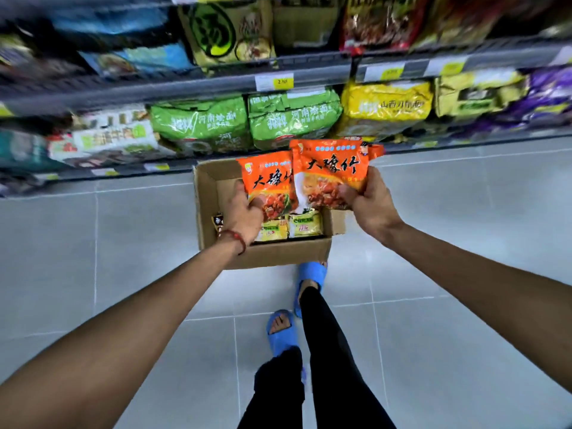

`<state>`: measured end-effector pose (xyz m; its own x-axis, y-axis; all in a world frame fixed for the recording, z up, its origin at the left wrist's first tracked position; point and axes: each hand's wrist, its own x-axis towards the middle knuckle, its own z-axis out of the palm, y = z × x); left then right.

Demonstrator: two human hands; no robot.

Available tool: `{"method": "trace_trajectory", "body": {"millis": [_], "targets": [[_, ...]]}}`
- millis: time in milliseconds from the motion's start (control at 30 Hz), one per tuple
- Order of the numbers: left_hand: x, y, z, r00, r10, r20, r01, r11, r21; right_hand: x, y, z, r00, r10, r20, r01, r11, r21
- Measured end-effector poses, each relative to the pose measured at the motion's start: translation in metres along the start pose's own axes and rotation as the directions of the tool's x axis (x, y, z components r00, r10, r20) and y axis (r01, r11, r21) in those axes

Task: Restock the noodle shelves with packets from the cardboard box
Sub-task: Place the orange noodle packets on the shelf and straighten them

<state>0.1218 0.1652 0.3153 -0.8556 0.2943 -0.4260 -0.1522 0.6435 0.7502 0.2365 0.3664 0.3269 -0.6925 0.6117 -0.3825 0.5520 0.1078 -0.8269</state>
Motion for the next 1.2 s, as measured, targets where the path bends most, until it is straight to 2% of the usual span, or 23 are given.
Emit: {"method": "trace_trajectory", "body": {"millis": [133, 300, 533, 733, 867, 1033, 1200], "targets": [[-0.042, 0.071, -0.048, 0.994, 0.107, 0.035, -0.105, 0.993, -0.045, -0.058, -0.059, -0.042, 0.990, -0.099, -0.102, 0.105, 0.993, 0.055], [-0.097, 0.161, -0.096, 0.965, 0.261, 0.023, -0.258, 0.961, -0.096, -0.113, -0.128, -0.094, 0.973, -0.182, -0.142, 0.200, 0.972, 0.124], [-0.145, 0.256, -0.115, 0.915, 0.403, 0.021, -0.403, 0.915, -0.032, -0.153, -0.201, -0.187, 0.914, -0.301, -0.271, 0.356, 0.917, 0.181], [-0.176, 0.356, -0.084, 0.831, 0.552, -0.064, -0.555, 0.832, -0.024, -0.162, -0.240, -0.300, 0.857, -0.375, -0.354, 0.458, 0.869, 0.189], [-0.195, 0.430, -0.052, 0.808, 0.583, -0.090, -0.587, 0.809, -0.033, -0.165, -0.254, -0.380, 0.805, -0.447, -0.390, 0.539, 0.826, 0.166], [-0.222, 0.518, -0.004, 0.729, 0.669, -0.146, -0.683, 0.725, -0.089, -0.167, -0.261, -0.478, 0.756, -0.509, -0.412, 0.606, 0.782, 0.146], [-0.241, 0.596, 0.040, 0.683, 0.703, -0.198, -0.728, 0.677, -0.111, -0.161, -0.270, -0.563, 0.703, -0.543, -0.460, 0.648, 0.755, 0.100]]}}
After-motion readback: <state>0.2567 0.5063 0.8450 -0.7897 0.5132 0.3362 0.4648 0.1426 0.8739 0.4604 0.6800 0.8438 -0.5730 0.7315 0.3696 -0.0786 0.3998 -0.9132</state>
